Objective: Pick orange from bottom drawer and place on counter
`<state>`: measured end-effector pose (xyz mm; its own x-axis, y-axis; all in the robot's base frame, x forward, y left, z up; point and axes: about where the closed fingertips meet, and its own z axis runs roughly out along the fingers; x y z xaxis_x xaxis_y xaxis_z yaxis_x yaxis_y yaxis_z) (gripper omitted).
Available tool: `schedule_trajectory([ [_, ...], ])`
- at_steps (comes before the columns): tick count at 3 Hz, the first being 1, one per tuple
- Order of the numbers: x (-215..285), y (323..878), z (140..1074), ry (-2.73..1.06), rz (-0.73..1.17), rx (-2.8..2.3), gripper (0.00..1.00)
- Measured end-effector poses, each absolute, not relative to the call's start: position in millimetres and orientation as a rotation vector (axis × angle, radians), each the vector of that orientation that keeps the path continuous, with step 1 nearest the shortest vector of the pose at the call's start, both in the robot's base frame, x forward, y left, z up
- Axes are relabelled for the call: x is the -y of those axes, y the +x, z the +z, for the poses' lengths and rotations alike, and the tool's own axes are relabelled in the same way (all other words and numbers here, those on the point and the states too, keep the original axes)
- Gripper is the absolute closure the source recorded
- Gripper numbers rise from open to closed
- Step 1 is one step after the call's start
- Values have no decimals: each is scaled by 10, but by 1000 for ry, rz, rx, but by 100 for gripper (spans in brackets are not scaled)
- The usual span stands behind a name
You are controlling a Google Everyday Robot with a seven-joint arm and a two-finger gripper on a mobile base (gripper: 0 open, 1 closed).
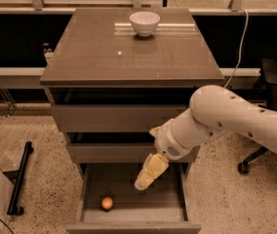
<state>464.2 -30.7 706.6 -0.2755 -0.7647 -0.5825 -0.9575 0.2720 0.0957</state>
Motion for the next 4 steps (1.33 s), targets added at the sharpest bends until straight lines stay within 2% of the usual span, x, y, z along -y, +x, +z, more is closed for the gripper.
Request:
schedule_trajectory([
  [4,9,4768,6003,-1436,827,-2058,0],
])
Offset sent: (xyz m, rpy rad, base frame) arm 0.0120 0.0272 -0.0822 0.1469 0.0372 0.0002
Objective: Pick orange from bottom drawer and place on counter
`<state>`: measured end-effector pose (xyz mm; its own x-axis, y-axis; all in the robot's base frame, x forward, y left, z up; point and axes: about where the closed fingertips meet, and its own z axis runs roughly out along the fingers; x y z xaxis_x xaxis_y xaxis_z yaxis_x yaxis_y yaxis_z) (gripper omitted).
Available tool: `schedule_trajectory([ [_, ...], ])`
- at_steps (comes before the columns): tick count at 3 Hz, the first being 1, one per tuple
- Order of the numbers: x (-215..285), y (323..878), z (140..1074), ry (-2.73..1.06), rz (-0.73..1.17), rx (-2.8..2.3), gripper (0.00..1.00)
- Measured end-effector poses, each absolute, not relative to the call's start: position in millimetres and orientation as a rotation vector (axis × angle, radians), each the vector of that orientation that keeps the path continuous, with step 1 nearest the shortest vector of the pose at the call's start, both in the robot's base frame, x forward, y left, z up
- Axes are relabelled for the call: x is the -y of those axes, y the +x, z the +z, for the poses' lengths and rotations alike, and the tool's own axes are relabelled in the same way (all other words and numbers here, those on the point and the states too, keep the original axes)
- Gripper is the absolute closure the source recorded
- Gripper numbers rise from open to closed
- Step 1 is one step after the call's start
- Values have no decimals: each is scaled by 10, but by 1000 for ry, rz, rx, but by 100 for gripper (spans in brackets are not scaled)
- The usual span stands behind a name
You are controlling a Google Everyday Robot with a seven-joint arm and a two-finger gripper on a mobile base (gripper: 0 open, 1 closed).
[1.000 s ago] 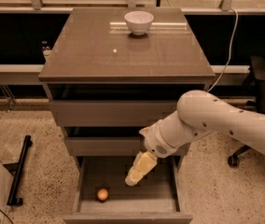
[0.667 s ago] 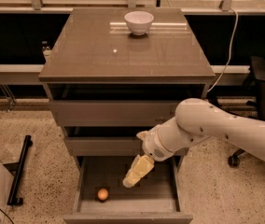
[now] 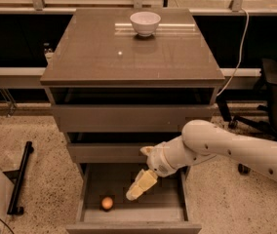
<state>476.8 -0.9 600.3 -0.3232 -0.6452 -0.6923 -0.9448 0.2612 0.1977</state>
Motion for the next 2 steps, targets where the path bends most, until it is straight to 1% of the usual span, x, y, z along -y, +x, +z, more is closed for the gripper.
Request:
schedule_trajectory([
  [2,-141,4876,5552,-1368,951,-2025,0],
])
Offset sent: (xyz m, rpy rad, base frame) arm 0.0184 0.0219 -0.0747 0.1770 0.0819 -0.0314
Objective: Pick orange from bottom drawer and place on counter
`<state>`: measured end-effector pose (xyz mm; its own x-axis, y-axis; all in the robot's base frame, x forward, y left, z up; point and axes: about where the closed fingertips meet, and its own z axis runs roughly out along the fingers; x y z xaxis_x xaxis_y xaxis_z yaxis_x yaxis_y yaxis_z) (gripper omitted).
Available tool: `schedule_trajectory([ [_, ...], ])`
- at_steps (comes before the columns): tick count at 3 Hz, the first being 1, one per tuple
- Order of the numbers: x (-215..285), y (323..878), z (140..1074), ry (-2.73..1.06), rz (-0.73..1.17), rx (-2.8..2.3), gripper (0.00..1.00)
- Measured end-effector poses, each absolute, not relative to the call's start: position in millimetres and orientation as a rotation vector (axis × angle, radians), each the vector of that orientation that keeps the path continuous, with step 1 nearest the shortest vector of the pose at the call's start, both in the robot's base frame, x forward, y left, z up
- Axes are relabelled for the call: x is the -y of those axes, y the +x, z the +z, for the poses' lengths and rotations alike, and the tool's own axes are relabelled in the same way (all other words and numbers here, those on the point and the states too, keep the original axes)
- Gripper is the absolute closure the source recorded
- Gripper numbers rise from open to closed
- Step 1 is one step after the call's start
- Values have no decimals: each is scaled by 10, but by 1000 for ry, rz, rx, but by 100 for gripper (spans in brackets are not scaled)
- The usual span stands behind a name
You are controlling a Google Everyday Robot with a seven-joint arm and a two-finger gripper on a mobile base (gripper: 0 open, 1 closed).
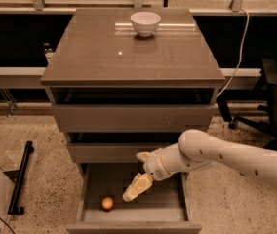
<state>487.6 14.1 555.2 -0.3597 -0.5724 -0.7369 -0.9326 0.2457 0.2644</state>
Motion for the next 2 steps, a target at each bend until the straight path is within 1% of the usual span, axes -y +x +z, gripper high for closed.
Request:
schedule_trajectory([
  [1,-183,4912,5290,-1277,1045,-2012,0],
  [2,-185,4909,5287,-1277,1046,-2013,0],
])
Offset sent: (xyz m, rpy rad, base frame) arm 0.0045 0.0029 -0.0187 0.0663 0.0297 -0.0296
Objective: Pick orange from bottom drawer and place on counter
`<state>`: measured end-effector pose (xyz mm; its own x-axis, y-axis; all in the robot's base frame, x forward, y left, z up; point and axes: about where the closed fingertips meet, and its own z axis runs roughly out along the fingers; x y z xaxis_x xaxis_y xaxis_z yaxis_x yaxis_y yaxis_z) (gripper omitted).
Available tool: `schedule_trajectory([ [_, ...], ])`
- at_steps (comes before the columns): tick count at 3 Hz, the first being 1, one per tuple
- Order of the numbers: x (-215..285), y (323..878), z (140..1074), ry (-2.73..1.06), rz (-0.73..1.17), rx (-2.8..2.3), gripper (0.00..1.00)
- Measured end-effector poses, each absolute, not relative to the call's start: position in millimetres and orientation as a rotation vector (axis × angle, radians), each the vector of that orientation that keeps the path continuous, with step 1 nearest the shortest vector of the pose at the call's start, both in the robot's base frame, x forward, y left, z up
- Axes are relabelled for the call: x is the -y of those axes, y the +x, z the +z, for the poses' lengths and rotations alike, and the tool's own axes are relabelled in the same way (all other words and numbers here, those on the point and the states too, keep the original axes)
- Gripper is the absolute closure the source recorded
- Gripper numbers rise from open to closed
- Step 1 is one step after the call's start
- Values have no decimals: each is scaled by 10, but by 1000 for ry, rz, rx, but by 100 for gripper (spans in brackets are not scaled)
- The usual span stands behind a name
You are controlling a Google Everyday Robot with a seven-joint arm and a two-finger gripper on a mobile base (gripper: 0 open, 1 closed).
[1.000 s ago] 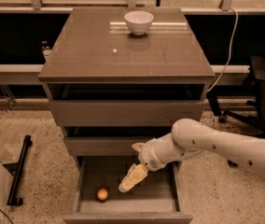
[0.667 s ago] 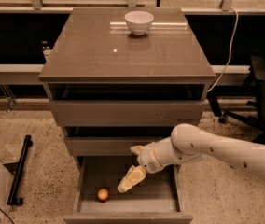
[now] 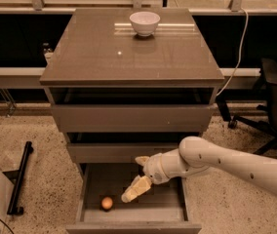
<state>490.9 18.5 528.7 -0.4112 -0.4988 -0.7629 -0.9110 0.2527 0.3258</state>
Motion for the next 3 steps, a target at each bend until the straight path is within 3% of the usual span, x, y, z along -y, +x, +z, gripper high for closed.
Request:
schedule_trajectory([
  [3,-488,5105,4491,-1287,970,-2019,0],
])
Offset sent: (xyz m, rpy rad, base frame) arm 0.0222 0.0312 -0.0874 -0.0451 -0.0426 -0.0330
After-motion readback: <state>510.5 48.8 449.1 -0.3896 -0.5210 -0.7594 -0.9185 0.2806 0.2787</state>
